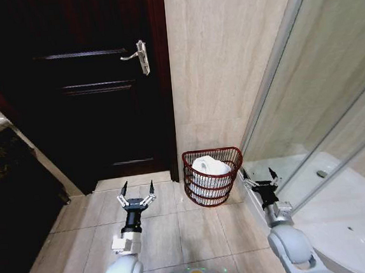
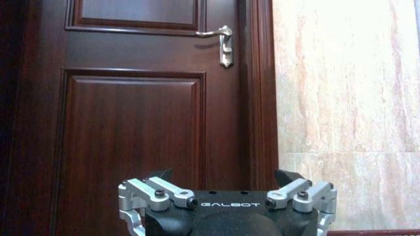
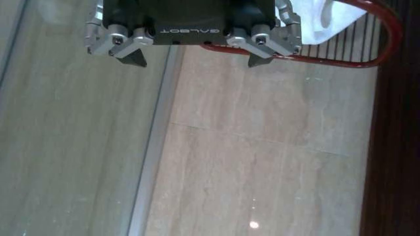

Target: Discard the used towel into the hamper.

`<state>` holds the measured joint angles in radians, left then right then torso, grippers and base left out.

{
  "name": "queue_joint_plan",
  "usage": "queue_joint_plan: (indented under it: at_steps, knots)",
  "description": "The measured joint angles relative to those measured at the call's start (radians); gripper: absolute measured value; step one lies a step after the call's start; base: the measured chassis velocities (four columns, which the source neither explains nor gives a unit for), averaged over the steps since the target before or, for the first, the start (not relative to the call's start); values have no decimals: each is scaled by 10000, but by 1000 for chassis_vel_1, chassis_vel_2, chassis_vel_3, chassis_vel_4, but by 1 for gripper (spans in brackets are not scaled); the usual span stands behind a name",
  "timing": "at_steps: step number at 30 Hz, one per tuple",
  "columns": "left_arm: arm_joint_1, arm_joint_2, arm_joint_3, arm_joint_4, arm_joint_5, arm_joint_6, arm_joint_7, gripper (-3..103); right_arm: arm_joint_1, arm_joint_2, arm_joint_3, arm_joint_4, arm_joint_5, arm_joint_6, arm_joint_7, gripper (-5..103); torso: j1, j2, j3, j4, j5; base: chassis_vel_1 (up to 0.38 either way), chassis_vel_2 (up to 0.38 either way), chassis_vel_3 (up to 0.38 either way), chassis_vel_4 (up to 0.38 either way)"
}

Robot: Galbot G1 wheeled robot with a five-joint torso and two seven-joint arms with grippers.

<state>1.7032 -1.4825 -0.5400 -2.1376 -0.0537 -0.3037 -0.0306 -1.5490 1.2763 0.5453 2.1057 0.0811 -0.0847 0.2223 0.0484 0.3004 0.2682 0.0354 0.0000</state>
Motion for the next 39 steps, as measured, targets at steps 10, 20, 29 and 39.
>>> queue_joint_plan:
  at_steps: [10, 20, 29, 39]
  knots:
    - [149, 82, 118, -57, 94, -81, -10, 100, -681, 110, 163, 482, -221, 379, -10, 100, 0, 1, 0, -3, 0, 0, 0, 0, 0]
    - [104, 74, 135, -375, 17, 185, -6, 100, -1154, -241, 179, 1230, -137, 279, -33, 100, 0, 1, 0, -2, 2, 0, 0, 0, 0]
    - [267, -170, 94, -830, -75, 485, -115, 100, -1783, -140, 168, 1983, -178, 481, -106, 100, 0, 1, 0, 1, 0, 0, 0, 0, 0]
    - [552, -860, 177, -741, 166, 442, 6, 100, -2427, 656, 145, 3027, -223, 205, 40, 100, 0, 1, 0, -1, 0, 0, 0, 0, 0]
